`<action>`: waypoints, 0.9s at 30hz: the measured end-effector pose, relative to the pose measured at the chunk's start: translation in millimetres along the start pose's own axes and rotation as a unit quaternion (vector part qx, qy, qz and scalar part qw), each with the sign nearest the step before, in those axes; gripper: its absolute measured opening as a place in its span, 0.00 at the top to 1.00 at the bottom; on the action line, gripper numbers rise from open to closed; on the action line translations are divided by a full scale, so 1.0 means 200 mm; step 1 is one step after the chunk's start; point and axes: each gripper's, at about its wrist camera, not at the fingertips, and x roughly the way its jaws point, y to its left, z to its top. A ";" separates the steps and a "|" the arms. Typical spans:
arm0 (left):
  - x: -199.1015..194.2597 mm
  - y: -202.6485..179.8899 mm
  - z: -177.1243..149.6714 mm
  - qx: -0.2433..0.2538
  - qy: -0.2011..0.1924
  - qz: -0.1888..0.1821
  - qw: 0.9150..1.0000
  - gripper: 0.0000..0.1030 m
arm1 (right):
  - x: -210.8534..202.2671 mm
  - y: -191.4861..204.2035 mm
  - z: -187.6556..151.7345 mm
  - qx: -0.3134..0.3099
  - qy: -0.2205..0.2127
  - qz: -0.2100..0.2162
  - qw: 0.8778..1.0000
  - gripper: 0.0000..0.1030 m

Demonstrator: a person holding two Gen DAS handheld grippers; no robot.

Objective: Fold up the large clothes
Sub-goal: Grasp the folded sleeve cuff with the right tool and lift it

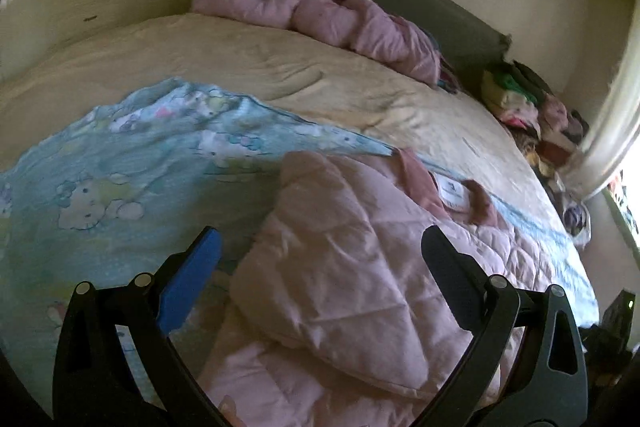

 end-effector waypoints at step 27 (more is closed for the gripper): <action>0.19 -0.23 -0.07 0.067 0.036 -0.022 0.997 0.09 | -0.30 0.45 0.39 -0.279 -0.163 -0.097 0.941 0.87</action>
